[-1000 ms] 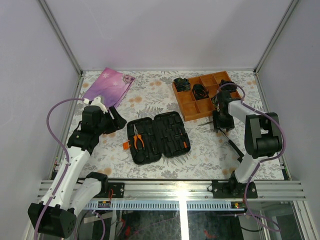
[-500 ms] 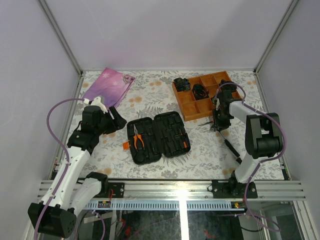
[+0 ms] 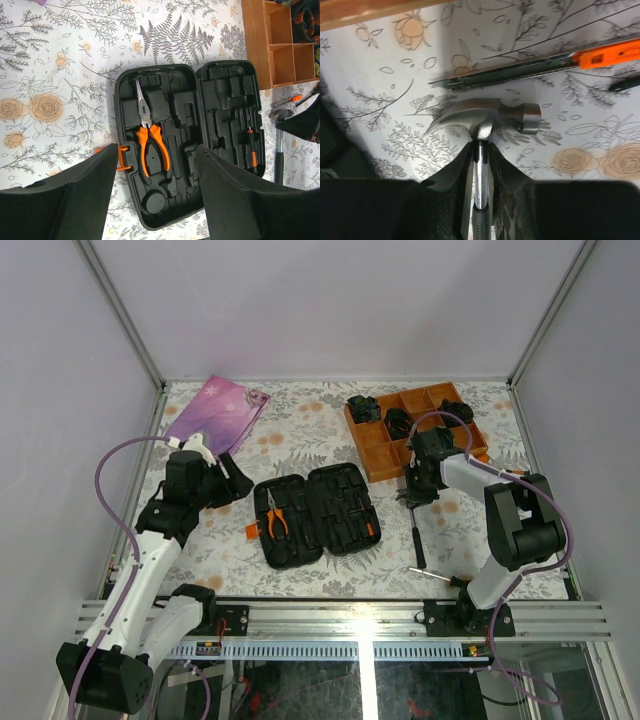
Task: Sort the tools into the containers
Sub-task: Pick up the hammer at the center of the board.
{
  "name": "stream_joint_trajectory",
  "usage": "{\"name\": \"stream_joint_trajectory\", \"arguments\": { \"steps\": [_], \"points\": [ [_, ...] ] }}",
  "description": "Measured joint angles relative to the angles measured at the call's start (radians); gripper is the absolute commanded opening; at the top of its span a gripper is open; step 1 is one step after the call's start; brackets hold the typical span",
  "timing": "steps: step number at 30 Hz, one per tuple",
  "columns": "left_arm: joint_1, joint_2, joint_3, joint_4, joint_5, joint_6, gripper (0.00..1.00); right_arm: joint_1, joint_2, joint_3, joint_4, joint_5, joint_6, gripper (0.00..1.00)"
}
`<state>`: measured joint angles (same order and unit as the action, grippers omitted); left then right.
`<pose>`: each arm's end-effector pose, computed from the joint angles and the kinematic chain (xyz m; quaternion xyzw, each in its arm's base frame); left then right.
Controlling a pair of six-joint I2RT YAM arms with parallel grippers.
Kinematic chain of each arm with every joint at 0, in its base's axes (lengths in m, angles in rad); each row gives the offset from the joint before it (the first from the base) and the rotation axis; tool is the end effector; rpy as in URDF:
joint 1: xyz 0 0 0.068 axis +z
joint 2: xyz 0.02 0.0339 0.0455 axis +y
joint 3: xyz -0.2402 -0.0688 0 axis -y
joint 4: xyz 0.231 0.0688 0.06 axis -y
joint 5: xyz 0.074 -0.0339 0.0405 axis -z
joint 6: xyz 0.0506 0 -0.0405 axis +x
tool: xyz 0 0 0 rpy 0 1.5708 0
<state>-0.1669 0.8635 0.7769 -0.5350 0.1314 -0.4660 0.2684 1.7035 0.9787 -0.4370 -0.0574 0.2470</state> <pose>0.1963 -0.0398 0.2636 -0.1026 0.8821 -0.1974 0.4152 0.3020 0.0861 0.1291 -0.0163 0.9786 0.0789 0.1891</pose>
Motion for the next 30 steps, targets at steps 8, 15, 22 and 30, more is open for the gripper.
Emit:
{"name": "stream_joint_trajectory", "arguments": {
  "steps": [8,15,22,30],
  "points": [
    [0.000,0.005,0.000,0.000,0.000,0.000,0.63,0.030,-0.007,-0.012,0.016,0.010,0.047,0.29],
    [0.000,0.005,0.000,0.000,0.000,0.000,0.63,0.037,-0.008,-0.013,0.017,0.026,0.058,0.16],
    [0.000,0.005,0.000,0.000,0.003,0.000,0.64,0.057,-0.064,-0.077,0.075,0.062,0.067,0.01],
    [0.000,-0.014,-0.005,0.007,0.052,0.010,0.79,0.076,-0.315,-0.217,0.104,0.072,0.087,0.00]
  ]
}}
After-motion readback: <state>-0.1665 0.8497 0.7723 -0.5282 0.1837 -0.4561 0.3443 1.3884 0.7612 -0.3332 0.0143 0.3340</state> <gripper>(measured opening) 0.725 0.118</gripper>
